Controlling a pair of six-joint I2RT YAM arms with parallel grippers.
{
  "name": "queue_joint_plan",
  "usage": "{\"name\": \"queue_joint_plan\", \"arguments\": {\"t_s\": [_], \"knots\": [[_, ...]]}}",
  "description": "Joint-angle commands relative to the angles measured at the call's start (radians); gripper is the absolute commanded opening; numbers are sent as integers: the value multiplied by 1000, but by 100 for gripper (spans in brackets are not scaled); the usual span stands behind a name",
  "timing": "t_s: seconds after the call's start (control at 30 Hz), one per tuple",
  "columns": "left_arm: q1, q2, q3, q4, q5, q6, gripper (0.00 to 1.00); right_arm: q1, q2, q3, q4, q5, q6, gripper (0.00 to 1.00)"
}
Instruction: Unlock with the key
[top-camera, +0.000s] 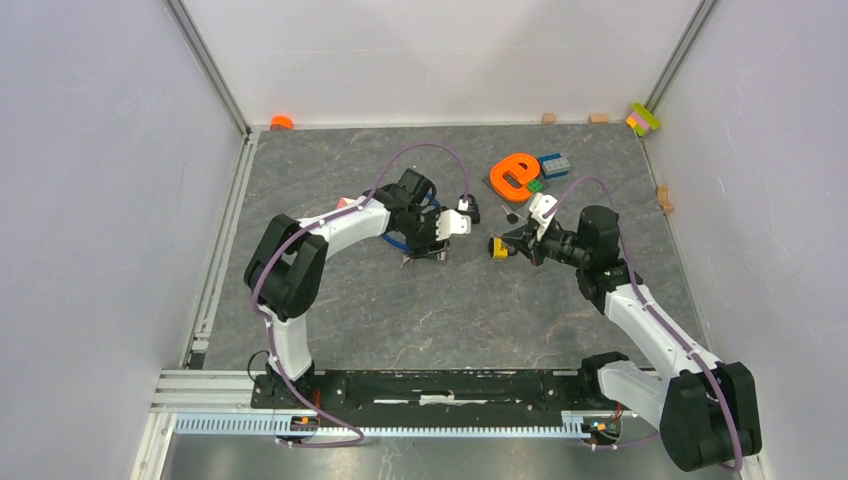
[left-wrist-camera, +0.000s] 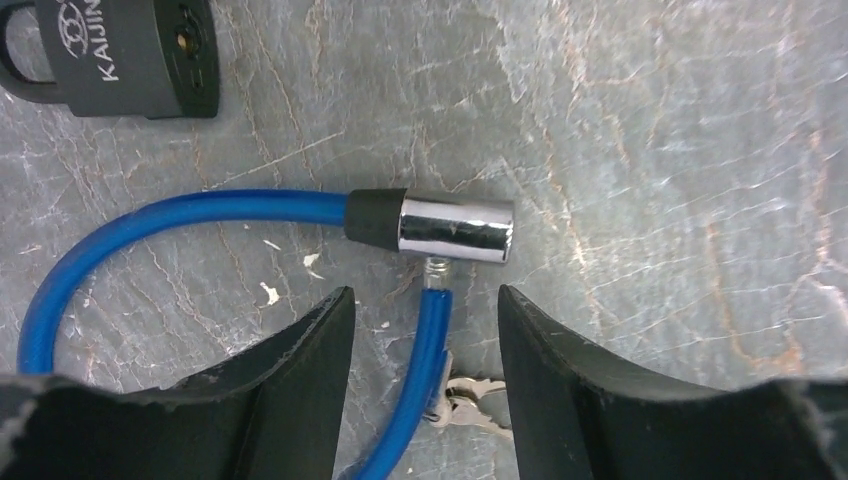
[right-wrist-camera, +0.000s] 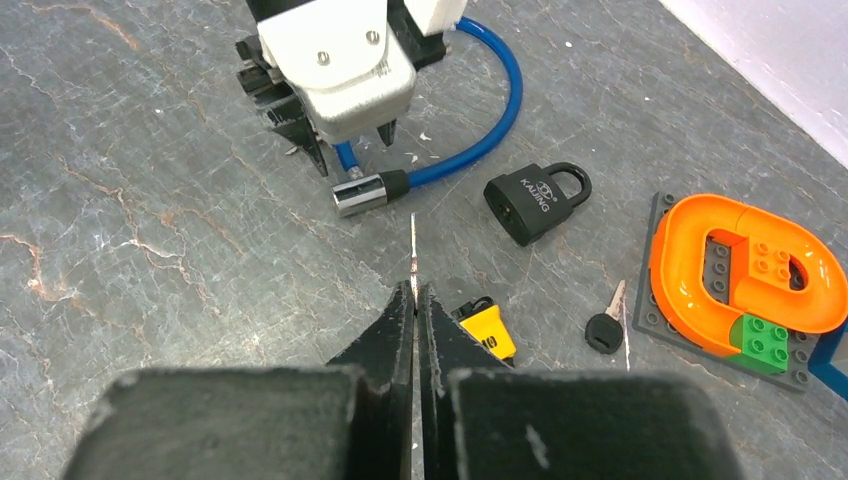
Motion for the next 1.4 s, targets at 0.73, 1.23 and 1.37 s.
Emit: {"name": "queue_joint_plan", "arguments": {"t_s": [0.73,1.23,1.37], "knots": [[-27,-16,155,-224,-82,50,2,-15,-59,19,-19,-14,-50,0],[-26,76,556,-871,68,-131,2,51,-119,99,-279,30,-343,0],[-27,111,589,-919,117,-177,2,153,-132,107,-314,156,-447,0]]}}
